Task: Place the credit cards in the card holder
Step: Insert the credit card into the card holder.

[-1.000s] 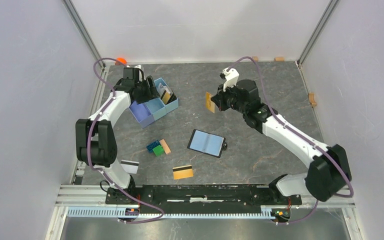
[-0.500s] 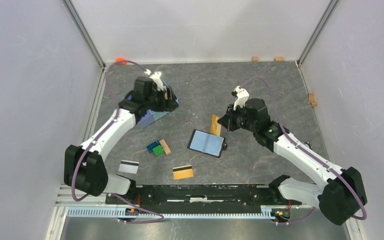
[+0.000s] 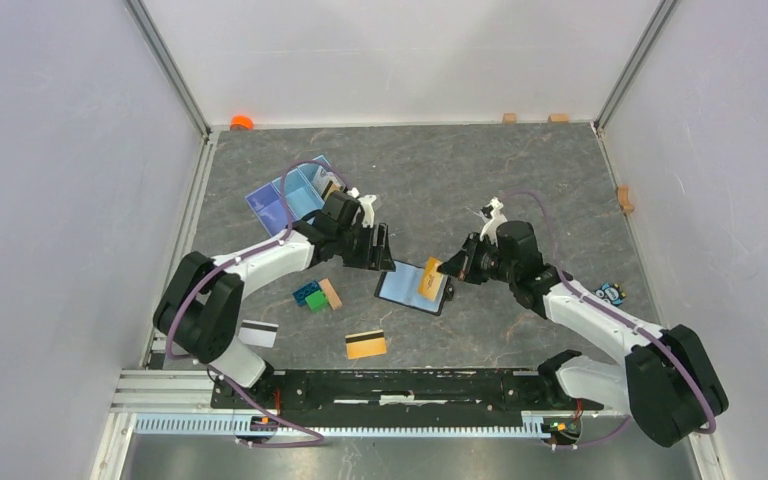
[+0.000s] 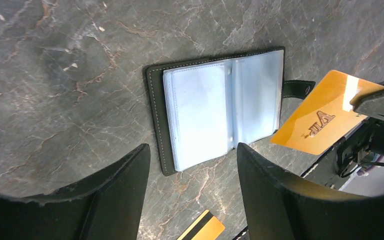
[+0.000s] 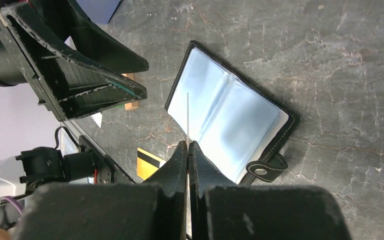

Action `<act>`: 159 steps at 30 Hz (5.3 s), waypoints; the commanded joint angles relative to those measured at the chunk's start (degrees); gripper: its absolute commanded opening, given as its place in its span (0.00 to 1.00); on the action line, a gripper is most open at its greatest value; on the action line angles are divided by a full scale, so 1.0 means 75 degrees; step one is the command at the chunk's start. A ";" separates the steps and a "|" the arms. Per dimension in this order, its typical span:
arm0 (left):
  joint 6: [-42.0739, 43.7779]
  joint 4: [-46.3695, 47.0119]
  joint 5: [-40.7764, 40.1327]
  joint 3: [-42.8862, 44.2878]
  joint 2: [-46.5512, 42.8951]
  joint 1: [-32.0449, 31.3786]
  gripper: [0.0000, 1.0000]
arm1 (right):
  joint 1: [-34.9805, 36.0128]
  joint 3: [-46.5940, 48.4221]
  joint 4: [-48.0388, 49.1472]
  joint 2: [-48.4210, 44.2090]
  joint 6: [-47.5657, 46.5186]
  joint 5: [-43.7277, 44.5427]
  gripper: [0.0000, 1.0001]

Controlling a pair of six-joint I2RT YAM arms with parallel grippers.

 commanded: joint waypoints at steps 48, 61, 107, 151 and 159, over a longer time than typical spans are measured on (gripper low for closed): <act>-0.0199 -0.0067 -0.0222 0.0152 0.1191 -0.0126 0.49 | -0.0161 -0.1231 0.3686 0.2305 0.2309 -0.0074 0.00; -0.0175 -0.0100 -0.0201 0.0181 0.1239 -0.0136 0.46 | -0.0142 -0.1121 0.3390 0.2727 0.2123 0.0027 0.00; -0.0117 -0.0091 0.0071 0.0320 0.1385 -0.0135 0.37 | 0.0035 0.0210 0.1072 0.4421 0.0653 -0.0096 0.00; -0.0023 -0.0148 0.0234 0.0344 0.0762 -0.0171 0.37 | -0.0068 0.2143 -0.1042 0.3693 -0.0729 0.0837 0.37; -0.0069 -0.0079 0.0220 0.0332 0.0534 -0.0171 0.52 | 0.0031 0.2050 -0.1588 0.2503 -0.0820 0.0988 0.40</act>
